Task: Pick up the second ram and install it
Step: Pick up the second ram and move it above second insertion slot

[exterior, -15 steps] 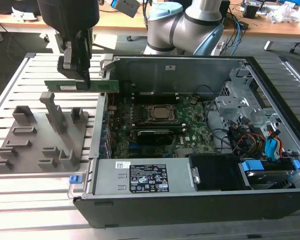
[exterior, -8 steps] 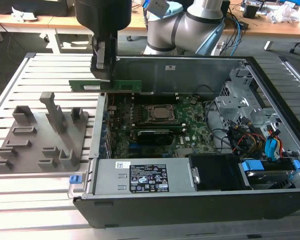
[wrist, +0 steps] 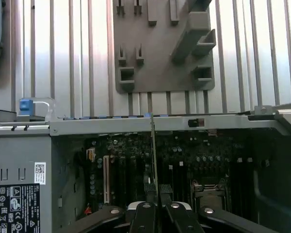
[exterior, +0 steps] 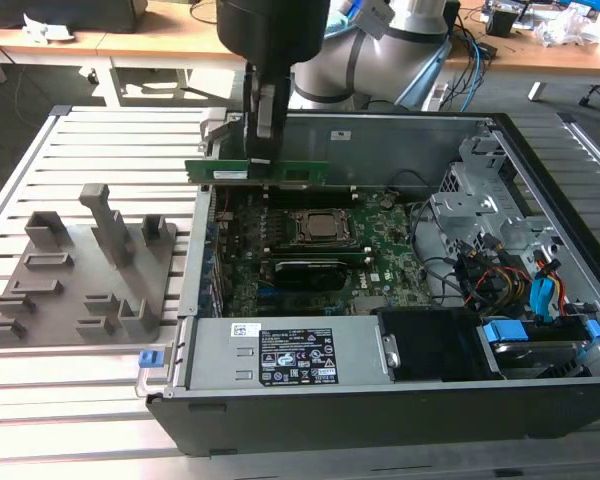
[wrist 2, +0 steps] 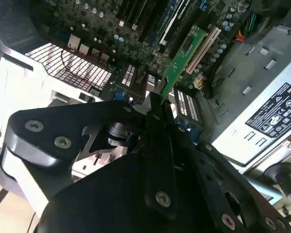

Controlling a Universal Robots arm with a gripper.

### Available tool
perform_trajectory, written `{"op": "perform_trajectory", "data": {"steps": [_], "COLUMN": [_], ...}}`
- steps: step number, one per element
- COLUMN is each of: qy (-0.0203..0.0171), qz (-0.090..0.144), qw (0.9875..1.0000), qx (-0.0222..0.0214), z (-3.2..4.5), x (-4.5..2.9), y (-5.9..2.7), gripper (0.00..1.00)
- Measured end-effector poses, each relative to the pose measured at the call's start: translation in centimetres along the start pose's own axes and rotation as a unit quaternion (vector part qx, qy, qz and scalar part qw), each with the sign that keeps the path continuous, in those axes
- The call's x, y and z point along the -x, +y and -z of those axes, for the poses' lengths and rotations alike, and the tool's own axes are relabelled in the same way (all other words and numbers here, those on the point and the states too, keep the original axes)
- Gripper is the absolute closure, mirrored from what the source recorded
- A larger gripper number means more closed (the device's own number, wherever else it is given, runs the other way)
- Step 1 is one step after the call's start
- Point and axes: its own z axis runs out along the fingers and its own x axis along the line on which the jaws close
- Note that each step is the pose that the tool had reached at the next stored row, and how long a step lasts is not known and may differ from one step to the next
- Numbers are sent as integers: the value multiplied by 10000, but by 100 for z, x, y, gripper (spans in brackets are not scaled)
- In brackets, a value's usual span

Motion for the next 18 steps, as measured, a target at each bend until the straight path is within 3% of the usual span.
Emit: {"op": "perform_trajectory", "data": {"steps": [4, 6, 7, 10, 11, 14, 16, 17, 18], "qy": [2, 3, 4, 5, 5, 5, 4, -8, -67], "qz": [0, -2, -2, -2, -2, -2, -3, -2, 3], "qw": [10000, 10000, 10000, 10000, 10000, 10000, 10000, 10000, 9999], "qx": [22, 29, 39, 54, 63, 80, 87, 92, 95], "z": [21, 27, 36, 48, 54, 62, 50, 28, 19], "x": [10, 14, 18, 24, 27, 33, 33, 33, 33], "y": [-263, -341, -445, -597, -684, -814, -837, -855, -868], "gripper": [86, 86, 86, 86, 86, 86, 86, 86, 86]}}
